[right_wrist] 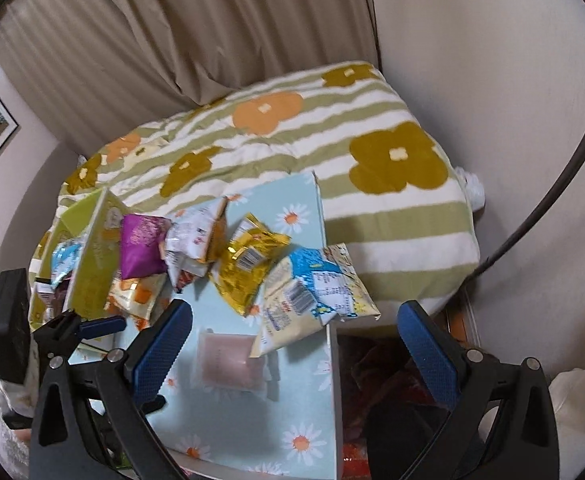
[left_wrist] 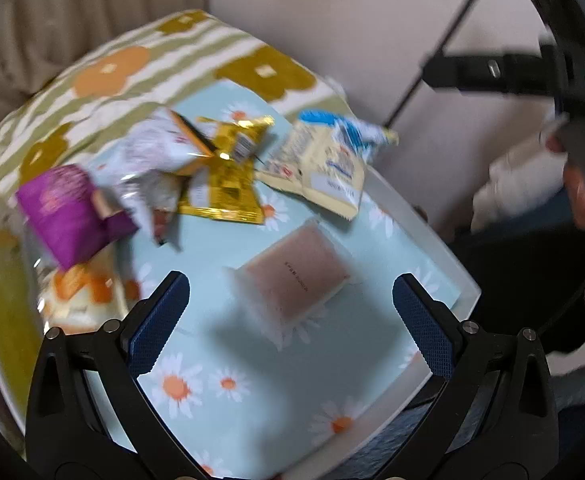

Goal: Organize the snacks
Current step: 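Grasp pale brown cake packet with left tool while right tool grasps blue-white biscuit bag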

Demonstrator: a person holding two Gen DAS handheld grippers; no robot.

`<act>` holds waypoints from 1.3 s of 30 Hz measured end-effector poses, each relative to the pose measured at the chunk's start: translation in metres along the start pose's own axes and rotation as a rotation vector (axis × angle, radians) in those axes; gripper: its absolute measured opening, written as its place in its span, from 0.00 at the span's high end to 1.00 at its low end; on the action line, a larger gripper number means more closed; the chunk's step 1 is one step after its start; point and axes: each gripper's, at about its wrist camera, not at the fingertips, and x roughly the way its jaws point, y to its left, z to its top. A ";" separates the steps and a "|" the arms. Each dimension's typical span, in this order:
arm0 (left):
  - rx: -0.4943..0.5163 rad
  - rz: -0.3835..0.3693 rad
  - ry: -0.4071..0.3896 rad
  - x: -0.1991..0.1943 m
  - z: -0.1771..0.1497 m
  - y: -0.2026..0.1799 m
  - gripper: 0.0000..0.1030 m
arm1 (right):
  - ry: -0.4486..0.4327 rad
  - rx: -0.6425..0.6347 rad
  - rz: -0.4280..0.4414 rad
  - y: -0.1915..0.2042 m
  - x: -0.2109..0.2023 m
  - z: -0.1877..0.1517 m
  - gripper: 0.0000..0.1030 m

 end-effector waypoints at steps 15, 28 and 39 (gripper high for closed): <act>0.292 -0.088 0.217 0.094 0.002 -0.004 0.02 | 0.131 0.085 -0.014 -0.020 0.081 0.017 0.00; 0.312 -0.092 0.200 0.108 0.006 -0.007 0.36 | 0.216 0.132 -0.003 -0.029 0.122 0.016 0.01; 0.189 -0.063 0.222 0.106 0.012 0.017 0.39 | 0.254 0.111 0.014 -0.026 0.139 0.013 0.01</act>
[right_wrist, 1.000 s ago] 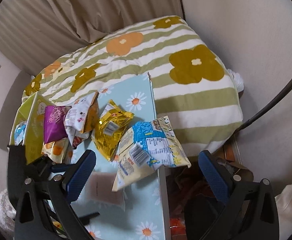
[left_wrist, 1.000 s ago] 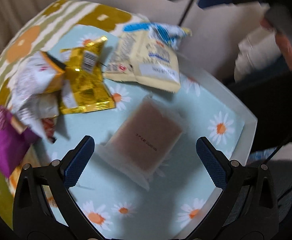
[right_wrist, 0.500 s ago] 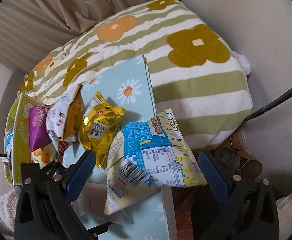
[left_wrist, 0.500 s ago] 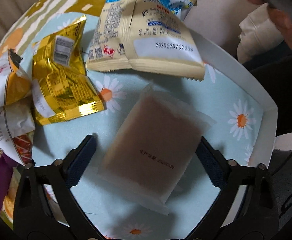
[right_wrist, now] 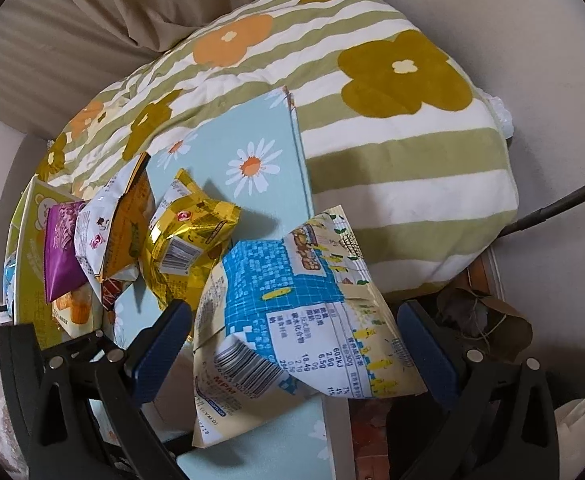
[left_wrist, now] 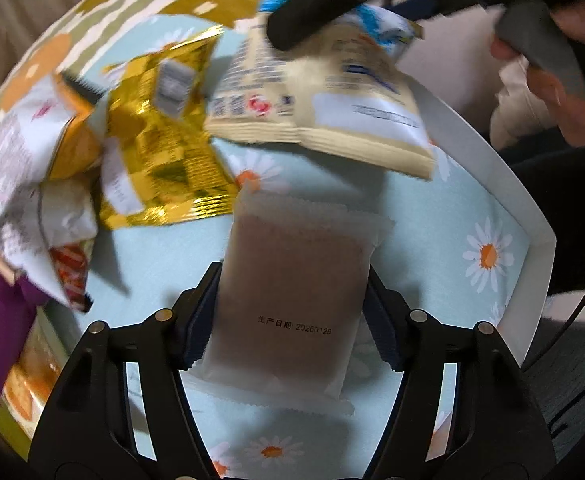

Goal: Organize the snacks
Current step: 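Grasp pale brown cake packet with left tool while right tool grasps blue-white biscuit bag, then lift both held packets and carry them over the box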

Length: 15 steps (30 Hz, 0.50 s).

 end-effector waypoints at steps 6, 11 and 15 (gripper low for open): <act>-0.059 0.022 -0.008 -0.007 -0.010 0.014 0.40 | 0.007 -0.017 0.000 0.003 0.007 0.000 0.01; -0.119 0.020 -0.028 -0.016 -0.018 0.024 0.41 | 0.010 -0.041 0.007 0.005 0.011 -0.001 0.01; -0.177 0.016 -0.050 -0.023 -0.022 0.028 0.41 | 0.012 -0.086 -0.008 0.011 0.011 -0.003 0.12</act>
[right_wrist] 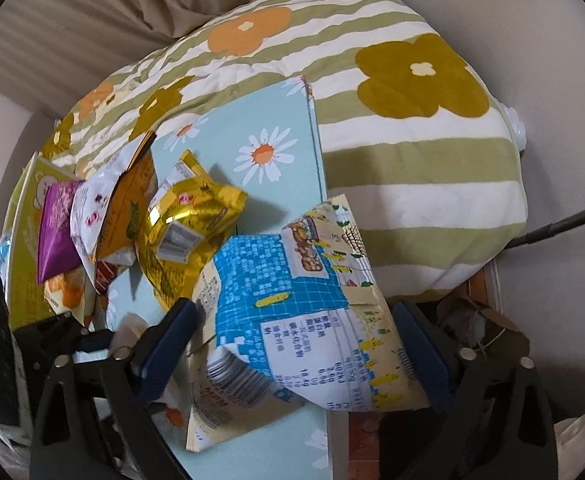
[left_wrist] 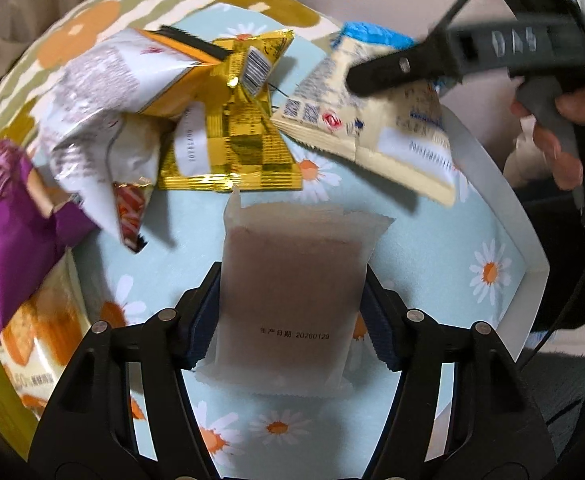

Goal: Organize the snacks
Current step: 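Lift both held packets and carry them over the box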

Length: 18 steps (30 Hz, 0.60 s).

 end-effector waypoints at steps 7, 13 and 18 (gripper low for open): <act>-0.061 0.015 -0.039 -0.015 -0.011 0.001 0.42 | -0.023 -0.094 -0.027 0.017 -0.005 -0.008 0.38; -0.106 0.039 -0.100 -0.041 -0.021 -0.005 0.43 | -0.050 -0.105 -0.008 0.023 -0.018 -0.013 0.44; -0.161 0.062 -0.159 -0.073 -0.033 -0.009 0.43 | -0.083 -0.117 0.019 0.034 -0.039 -0.022 0.44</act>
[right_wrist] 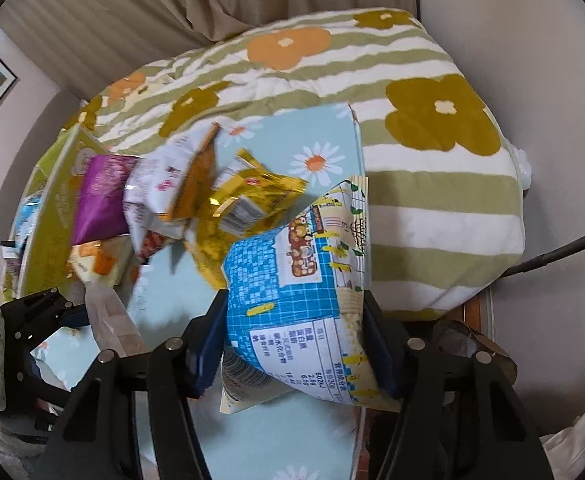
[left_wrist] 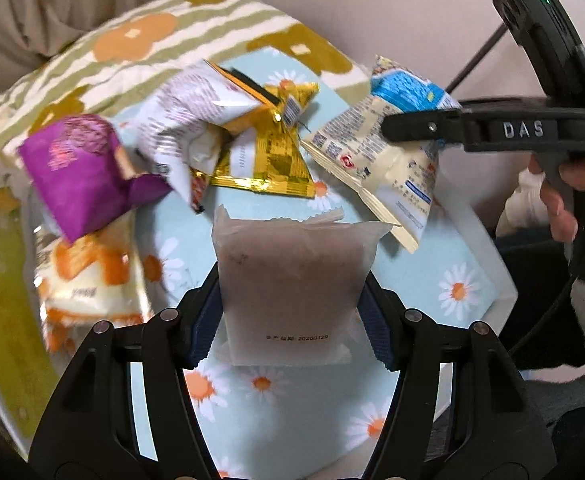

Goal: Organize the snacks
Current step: 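Lift both held packets and carry them over the box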

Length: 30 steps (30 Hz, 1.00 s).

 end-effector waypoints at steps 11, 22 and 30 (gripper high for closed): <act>-0.190 0.103 -0.164 -0.093 -0.034 0.007 0.43 | -0.114 -0.153 0.082 0.061 -0.065 -0.004 0.44; -0.385 0.207 -0.279 -0.175 -0.081 0.028 0.43 | -0.217 -0.371 0.227 0.149 -0.107 0.003 0.44; -0.503 0.252 -0.362 -0.220 -0.106 0.094 0.43 | -0.248 -0.426 0.281 0.212 -0.105 0.011 0.44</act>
